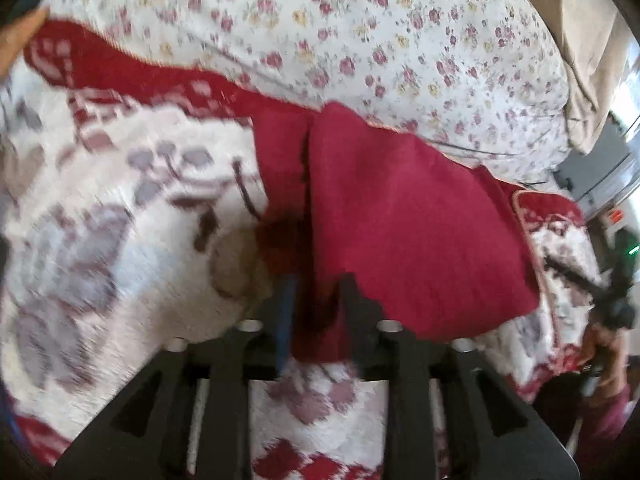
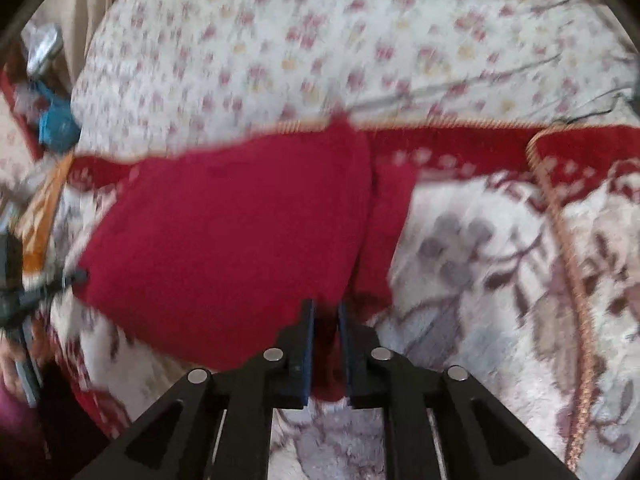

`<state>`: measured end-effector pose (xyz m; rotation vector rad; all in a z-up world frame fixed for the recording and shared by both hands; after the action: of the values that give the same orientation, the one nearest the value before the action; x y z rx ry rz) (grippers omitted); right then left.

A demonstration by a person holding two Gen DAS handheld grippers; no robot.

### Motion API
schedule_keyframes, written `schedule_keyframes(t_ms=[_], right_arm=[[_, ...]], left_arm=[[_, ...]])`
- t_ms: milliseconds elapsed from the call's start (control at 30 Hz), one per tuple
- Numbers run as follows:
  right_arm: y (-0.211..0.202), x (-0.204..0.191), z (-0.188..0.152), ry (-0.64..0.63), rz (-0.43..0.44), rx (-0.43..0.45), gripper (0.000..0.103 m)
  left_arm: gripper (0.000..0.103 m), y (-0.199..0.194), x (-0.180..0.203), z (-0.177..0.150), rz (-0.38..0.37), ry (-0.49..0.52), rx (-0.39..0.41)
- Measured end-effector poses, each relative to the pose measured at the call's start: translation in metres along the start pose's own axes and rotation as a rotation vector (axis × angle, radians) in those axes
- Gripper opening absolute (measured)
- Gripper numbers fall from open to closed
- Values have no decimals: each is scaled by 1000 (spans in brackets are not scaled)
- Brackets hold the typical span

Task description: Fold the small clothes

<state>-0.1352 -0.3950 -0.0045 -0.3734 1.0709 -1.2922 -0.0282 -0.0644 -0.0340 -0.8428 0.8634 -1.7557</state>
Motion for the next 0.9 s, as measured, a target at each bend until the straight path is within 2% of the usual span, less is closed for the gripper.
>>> schedule_keyframes(t_ms=[33, 67, 100, 133, 200, 267, 333, 400, 500, 567, 700, 900], right_arm=[[-5, -5, 11, 1, 5, 40, 35], [-6, -12, 19, 2, 29, 65, 52], [-3, -24, 28, 1, 70, 77, 56], [7, -39, 37, -6, 122, 63, 56], [33, -68, 47, -45, 173, 20, 55], [70, -102, 57, -143, 176, -29, 55], [101, -129, 61, -216, 169, -69, 54], [134, -155, 69, -256, 188, -98, 49], [177, -182, 79, -324, 172, -129, 49], [204, -192, 83, -358, 143, -153, 48], [246, -201, 97, -350, 105, -169, 49], [268, -213, 109, -351, 98, -179, 48]], left_arm=[[42, -1, 1, 4, 7, -2, 16], [44, -1, 2, 8, 11, -5, 27], [44, 1, 3, 13, 26, -4, 32], [44, 4, 5, 15, 47, 3, 33], [44, 13, 7, 18, 100, 23, 36], [44, 23, 5, 17, 146, 28, 28], [44, 32, 4, 14, 155, 33, 18], [44, 37, 2, 12, 160, 36, 14], [49, 44, 0, 11, 151, 26, 7], [51, 46, -1, 11, 140, 20, 9], [52, 48, -2, 13, 107, 1, 5], [52, 48, -1, 14, 96, -5, 8]])
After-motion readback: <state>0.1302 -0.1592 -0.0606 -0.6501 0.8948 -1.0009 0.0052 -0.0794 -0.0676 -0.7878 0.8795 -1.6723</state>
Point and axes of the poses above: each gripper's, at about its wrist camera, not at the fingertips, and y roughly the way its jaws point, x to its right, z to its top, the point moved 10 cm from there along y, roughly the way its jaws point, and after that the axes turned 14 degrees about z, right-handed, at the moved point
